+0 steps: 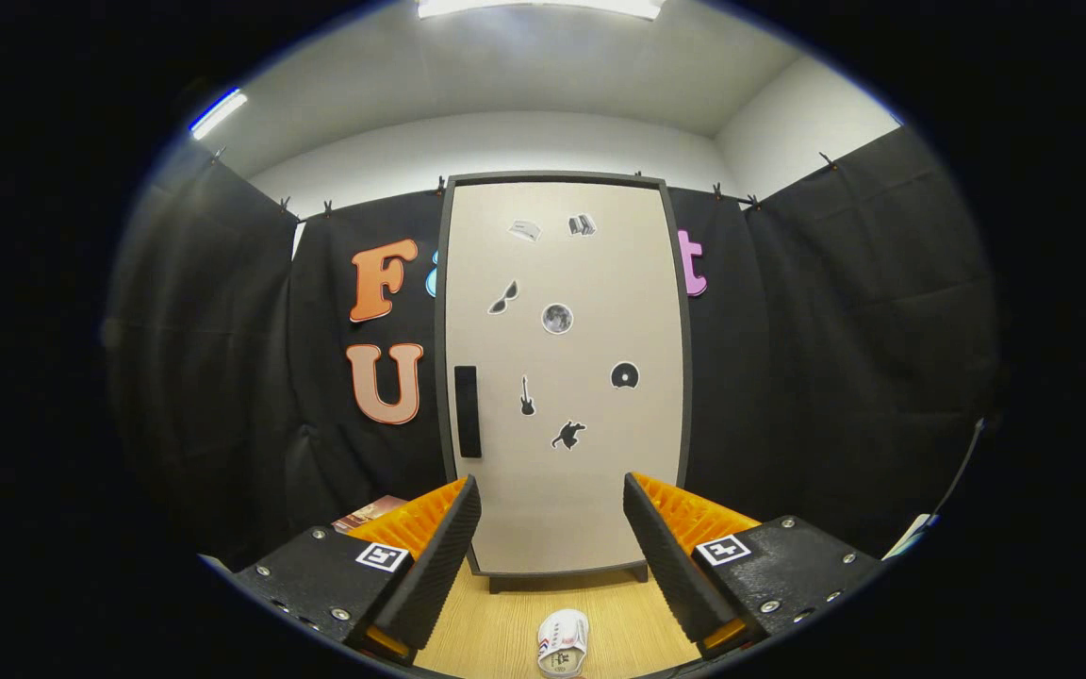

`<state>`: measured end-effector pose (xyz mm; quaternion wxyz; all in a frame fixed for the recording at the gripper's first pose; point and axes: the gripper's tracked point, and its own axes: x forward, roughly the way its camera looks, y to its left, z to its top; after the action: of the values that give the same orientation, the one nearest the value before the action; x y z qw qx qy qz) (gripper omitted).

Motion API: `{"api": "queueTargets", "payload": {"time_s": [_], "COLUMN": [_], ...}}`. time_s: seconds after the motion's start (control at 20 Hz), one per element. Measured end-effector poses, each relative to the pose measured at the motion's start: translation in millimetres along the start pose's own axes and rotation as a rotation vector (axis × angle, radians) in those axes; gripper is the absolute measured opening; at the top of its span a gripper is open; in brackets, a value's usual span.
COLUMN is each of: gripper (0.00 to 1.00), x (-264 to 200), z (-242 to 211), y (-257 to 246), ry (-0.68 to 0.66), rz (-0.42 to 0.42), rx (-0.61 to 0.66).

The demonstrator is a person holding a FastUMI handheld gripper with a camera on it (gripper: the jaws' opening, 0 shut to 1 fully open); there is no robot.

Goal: Open the shoe cabinet door, grab the shoes and put them into the shoe cabinet, then close the shoe cabinet door.

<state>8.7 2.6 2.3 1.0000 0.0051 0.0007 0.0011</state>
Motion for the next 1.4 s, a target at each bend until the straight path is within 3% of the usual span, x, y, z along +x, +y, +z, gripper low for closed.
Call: {"api": "queueTargets", "payload": {"time_s": [0.5, 0.95, 1.4], "gripper": [0.95, 0.95, 0.95], "x": [33.7, 128.9, 222.3], "z": [3.2, 16.9, 1.3], "y": [21.0, 78.8, 117.1], "ry": [-0.004, -0.037, 0.007], "rz": [0.030, 0.105, 0.120], "rx": [0.019, 0.043, 0.039]}}
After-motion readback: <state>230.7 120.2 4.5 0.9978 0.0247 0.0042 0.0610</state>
